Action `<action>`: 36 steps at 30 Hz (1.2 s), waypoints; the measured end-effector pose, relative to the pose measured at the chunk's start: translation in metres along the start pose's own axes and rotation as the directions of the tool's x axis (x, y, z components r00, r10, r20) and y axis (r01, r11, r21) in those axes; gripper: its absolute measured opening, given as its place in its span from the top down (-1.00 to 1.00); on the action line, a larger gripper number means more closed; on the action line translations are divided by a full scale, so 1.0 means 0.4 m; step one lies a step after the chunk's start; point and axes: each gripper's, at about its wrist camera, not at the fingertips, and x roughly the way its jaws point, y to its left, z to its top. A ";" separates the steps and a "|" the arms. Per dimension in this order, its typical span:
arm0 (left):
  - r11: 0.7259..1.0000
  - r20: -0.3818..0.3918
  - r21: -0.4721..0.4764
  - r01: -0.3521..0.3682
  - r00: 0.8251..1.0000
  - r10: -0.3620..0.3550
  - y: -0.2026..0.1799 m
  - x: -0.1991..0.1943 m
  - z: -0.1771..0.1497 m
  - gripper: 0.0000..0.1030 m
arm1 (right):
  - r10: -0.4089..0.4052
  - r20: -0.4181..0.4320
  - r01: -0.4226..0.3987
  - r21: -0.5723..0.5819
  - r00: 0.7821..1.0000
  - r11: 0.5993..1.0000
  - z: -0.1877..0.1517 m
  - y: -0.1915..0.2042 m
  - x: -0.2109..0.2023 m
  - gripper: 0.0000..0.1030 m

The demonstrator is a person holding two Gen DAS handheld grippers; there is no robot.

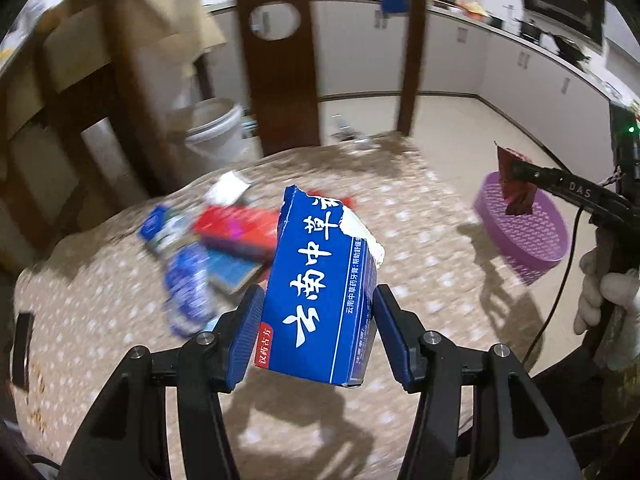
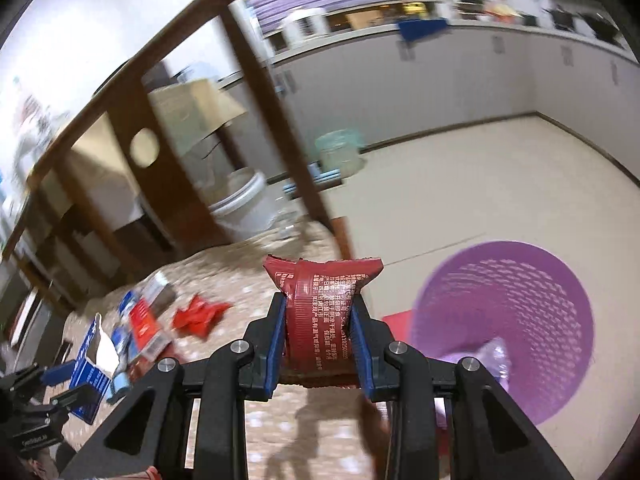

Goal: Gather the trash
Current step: 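Carry blue box and red wrapper over the purple basket and open both grippers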

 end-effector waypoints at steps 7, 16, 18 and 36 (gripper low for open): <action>0.991 -0.012 0.064 0.120 0.993 -0.120 -0.160 0.057 0.080 -0.07 | -0.063 0.020 0.060 0.148 0.998 0.987 0.009 -0.169 -0.039 0.36; 0.953 -0.062 0.090 0.289 0.957 -0.284 -0.360 0.154 0.183 -0.07 | -0.125 0.032 0.109 0.314 0.992 0.943 0.000 -0.341 -0.077 0.36; 0.945 -0.076 0.102 0.311 0.950 -0.305 -0.403 0.180 0.202 -0.07 | -0.132 0.027 0.116 0.337 0.991 0.934 -0.003 -0.367 -0.075 0.36; 0.940 -0.072 0.180 0.289 0.957 -0.280 -0.527 0.237 0.239 -0.45 | -0.191 0.007 0.175 0.370 0.981 0.912 0.007 -0.420 -0.055 -0.10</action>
